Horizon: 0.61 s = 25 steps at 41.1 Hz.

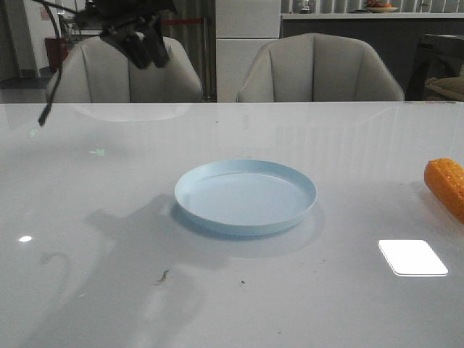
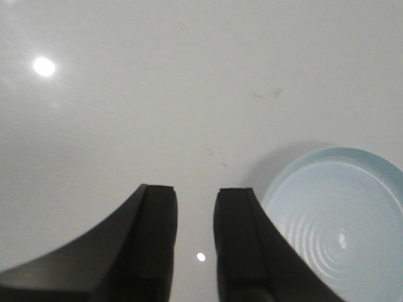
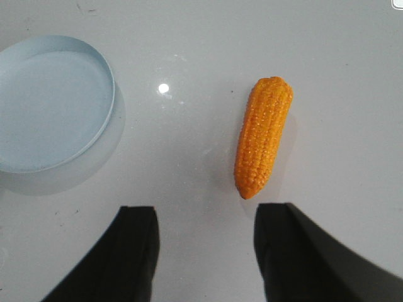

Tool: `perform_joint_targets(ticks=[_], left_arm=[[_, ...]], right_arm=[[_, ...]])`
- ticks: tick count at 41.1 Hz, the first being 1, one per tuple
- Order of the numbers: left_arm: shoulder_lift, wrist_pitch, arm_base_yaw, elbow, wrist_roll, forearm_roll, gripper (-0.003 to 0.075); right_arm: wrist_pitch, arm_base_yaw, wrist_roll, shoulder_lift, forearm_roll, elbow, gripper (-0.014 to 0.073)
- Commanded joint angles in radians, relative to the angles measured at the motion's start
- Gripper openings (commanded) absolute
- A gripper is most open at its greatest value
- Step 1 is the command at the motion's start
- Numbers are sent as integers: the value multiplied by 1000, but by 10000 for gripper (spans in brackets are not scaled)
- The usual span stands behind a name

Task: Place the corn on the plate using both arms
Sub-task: 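Raise the left gripper away from the plate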

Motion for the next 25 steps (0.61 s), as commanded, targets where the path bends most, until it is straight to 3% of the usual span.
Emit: perform_joint_targets(ticks=[1, 25], left_arm=[[-130, 17, 37, -60, -15, 26, 254], [-456, 15, 282, -40, 38, 49, 254]], right_arm=[[-51, -5, 2, -8, 8, -34, 456], [-52, -5, 2, -8, 8, -34, 456]])
